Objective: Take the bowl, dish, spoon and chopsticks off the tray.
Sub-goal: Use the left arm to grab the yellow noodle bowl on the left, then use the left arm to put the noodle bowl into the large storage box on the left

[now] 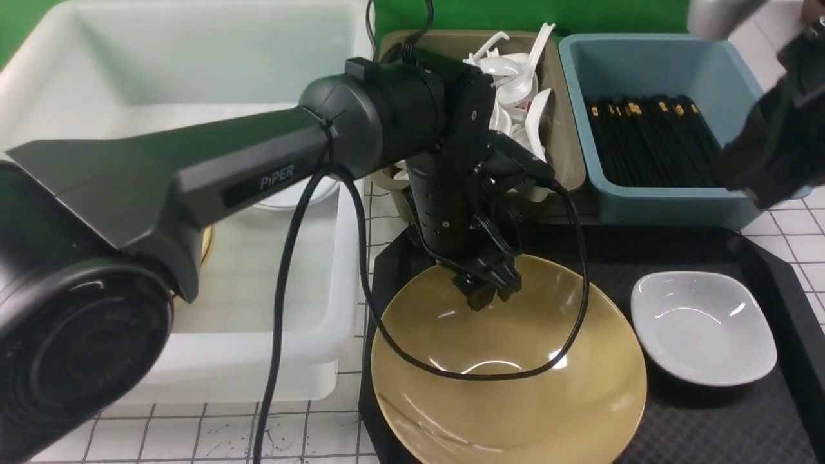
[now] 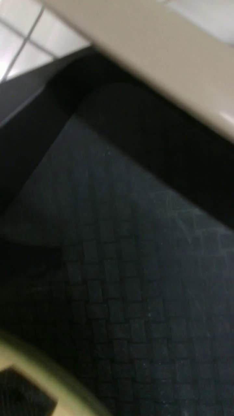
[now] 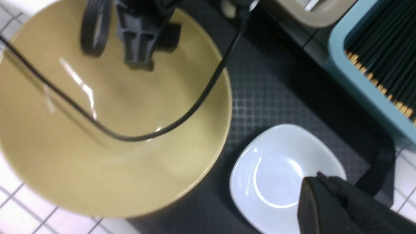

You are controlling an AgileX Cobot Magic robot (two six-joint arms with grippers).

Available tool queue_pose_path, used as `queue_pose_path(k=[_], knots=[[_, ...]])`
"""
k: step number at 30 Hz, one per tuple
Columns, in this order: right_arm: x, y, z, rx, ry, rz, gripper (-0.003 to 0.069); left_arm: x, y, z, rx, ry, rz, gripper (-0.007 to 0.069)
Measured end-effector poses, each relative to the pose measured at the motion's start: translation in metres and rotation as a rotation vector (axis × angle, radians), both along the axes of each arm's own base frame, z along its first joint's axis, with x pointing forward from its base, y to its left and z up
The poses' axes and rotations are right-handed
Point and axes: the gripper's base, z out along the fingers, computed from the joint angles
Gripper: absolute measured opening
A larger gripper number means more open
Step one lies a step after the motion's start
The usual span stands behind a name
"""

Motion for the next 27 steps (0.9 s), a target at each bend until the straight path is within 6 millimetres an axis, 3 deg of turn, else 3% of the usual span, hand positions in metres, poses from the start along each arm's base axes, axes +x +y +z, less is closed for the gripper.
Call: queue_pose_path(k=[1, 3, 9, 14, 16, 18, 19, 20, 24, 27], knots=[[-0.002, 0.000, -0.002, 0.002, 0.009, 0.006, 0.0037, -0.002, 0.001, 0.002, 0.003, 0.013, 0.009, 0.0201], [-0.003, 0.001, -0.004, 0.011, 0.018, 0.019, 0.0037, -0.004, 0.001, 0.005, -0.006, 0.037, 0.027, 0.0113], [-0.008, 0.013, -0.003, 0.110, 0.050, 0.117, 0.0038, -0.006, 0.006, 0.016, -0.038, 0.094, 0.077, 0.0066], [-0.013, 0.023, -0.002, 0.136, 0.056, 0.178, 0.0039, -0.009, 0.019, 0.042, -0.088, 0.092, 0.100, 0.0015], [-0.019, 0.034, -0.002, 0.138, 0.049, 0.235, 0.0039, -0.009, 0.044, 0.081, -0.170, 0.036, 0.137, 0.0011], [-0.023, 0.042, 0.000, 0.147, 0.039, 0.270, 0.0040, -0.008, 0.059, 0.100, -0.216, 0.015, 0.168, 0.0011], [-0.026, 0.048, 0.003, 0.154, 0.024, 0.295, 0.0040, -0.010, 0.077, 0.121, -0.272, -0.007, 0.202, 0.0011], [-0.026, 0.049, 0.004, 0.156, 0.018, 0.299, 0.0040, -0.009, 0.079, 0.121, -0.275, -0.004, 0.207, 0.0011], [-0.037, 0.063, 0.031, 0.192, -0.076, 0.367, 0.0041, -0.017, 0.138, 0.173, -0.384, -0.100, 0.318, 0.0010], [-0.042, 0.066, 0.048, 0.206, -0.133, 0.387, 0.0041, -0.024, 0.176, 0.189, -0.399, -0.156, 0.406, 0.0010]])
